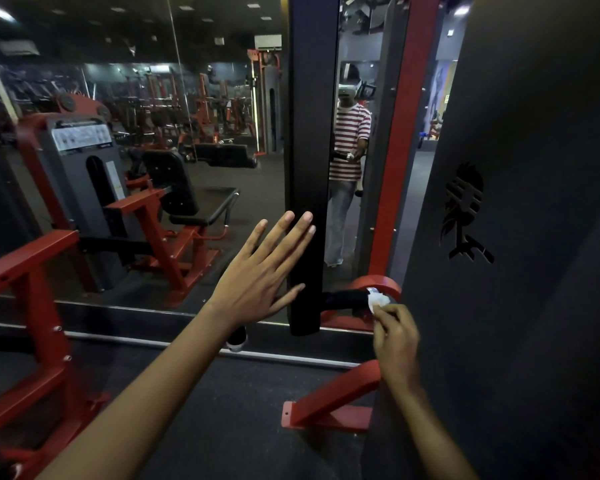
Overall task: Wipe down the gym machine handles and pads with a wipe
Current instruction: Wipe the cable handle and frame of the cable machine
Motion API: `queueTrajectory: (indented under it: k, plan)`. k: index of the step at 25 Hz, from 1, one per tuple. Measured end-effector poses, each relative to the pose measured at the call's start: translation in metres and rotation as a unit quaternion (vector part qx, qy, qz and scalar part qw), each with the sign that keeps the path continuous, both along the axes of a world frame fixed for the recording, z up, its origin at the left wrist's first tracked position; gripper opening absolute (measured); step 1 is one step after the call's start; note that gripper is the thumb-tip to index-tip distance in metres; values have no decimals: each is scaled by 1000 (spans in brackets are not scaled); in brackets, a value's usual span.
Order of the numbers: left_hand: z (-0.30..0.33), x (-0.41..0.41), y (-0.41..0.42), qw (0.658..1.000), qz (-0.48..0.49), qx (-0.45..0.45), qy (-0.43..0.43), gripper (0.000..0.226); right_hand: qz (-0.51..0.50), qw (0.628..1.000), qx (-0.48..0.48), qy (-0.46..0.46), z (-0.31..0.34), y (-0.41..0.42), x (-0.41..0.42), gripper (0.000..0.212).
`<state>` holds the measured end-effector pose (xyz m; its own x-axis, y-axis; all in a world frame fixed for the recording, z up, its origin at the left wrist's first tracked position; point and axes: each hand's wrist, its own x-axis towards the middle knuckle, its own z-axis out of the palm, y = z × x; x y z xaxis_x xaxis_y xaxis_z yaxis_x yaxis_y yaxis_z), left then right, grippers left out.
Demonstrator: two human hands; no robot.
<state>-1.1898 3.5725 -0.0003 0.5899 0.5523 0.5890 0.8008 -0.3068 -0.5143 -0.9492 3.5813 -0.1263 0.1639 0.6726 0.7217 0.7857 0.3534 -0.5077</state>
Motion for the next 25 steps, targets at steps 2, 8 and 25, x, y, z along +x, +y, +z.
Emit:
queueTrajectory:
  k: [2,8,25]
  plan:
    - [-2,-1,2,1000,3,-4,2,80,24,999,35,20,5,-2,-12,22]
    - [-4,-1,4,1000,1,-3,-3,81,144,989,26,5,5,-17,-70,30]
    - [-3,-1,3,1000,-11,-20,-13,82,175,519,-263,794,26,18,-53,34]
